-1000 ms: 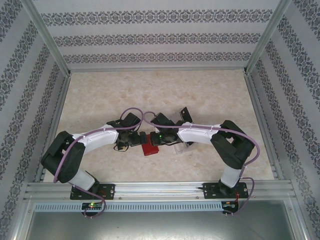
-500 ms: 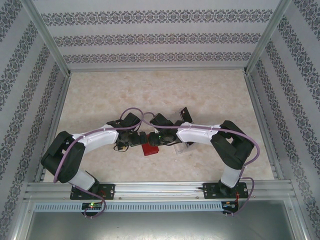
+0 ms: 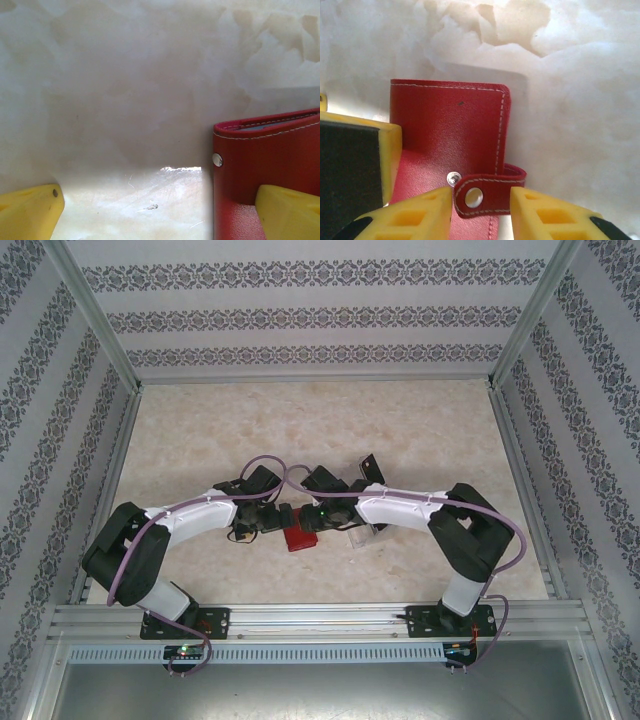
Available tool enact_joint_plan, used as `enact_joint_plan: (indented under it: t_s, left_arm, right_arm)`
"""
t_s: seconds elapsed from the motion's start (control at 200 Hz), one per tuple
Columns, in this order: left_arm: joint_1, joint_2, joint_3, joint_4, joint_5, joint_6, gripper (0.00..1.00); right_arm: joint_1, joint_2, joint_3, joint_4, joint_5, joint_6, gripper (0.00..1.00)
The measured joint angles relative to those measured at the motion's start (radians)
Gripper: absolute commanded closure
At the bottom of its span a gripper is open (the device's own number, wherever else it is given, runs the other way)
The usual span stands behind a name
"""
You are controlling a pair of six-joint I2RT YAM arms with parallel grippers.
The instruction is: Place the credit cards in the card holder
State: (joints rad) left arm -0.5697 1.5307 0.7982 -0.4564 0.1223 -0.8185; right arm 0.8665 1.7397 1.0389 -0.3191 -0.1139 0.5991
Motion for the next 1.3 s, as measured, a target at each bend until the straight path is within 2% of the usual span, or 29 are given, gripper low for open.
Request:
enact_joint_plan:
  t_s: [0.27, 0.555, 0.809, 0.979, 1.299]
  left_arm:
    - [0.000, 0.000, 0.000, 0.000, 0.000, 0.000, 0.00]
    - [0.000, 0.000, 0.000, 0.000, 0.000, 0.000, 0.00]
    - [0.000, 0.000, 0.000, 0.000, 0.000, 0.000, 0.00]
    - [0.000, -0.001, -0.001, 0.000, 0.000, 0.000, 0.00]
    - [0.000, -0.001, -0.002, 0.001, 0.000, 0.000, 0.00]
  right_arm:
    - [0.007, -0.031, 0.036, -0.060, 0.065, -0.043, 0.67]
    - [0.045, -0.030, 0.077, -0.077, 0.073, -0.080, 0.69]
    - [0.068, 0.010, 0.092, -0.108, 0.106, -0.102, 0.70]
    - [0.068, 0.031, 0.092, -0.122, 0.129, -0.107, 0.74]
    - [0.068, 0.045, 0.111, -0.126, 0.133, -0.109, 0.69]
